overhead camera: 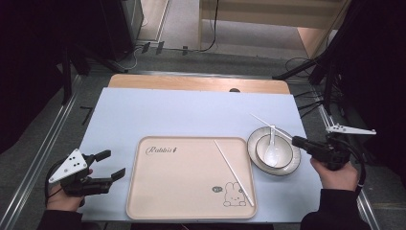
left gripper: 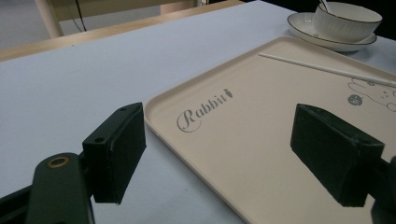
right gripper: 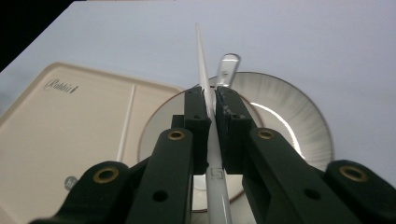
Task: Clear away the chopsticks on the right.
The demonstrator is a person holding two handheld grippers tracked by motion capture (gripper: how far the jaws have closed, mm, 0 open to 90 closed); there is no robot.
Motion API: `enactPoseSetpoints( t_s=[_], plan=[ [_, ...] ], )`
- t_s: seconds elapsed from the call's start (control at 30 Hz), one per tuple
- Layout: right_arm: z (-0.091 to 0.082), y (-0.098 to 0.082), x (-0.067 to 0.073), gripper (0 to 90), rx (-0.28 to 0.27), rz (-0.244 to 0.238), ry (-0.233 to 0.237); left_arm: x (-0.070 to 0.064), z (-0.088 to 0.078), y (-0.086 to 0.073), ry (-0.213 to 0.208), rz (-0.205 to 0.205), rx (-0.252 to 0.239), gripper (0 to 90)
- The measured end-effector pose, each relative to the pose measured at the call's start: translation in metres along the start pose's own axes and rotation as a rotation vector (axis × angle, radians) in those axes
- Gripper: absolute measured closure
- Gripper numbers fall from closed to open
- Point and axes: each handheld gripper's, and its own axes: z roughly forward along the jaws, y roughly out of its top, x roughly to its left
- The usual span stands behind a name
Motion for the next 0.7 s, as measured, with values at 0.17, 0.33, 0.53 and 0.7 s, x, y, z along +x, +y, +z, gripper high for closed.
enactPoseSetpoints(
  t_s=[0.17,0.33,0.53,0.7],
  plan=[
    [0.008,-0.002,0.023,84.7,0.012,-0.03,0.032,0.0,-0.001,0.0,0.002,-0.002,-0.004,18.7],
    [0.019,-0.005,0.044,84.7,0.036,-0.072,0.058,0.0,-0.001,0.0,0.001,-0.003,-0.008,18.7],
    [0.037,-0.012,0.069,84.8,0.089,-0.11,0.094,0.0,-0.001,0.0,-0.001,-0.003,-0.008,18.8],
    [0.049,-0.018,0.081,84.7,0.118,-0.127,0.105,0.0,-0.001,0.0,-0.002,-0.003,-0.008,18.8]
  ],
)
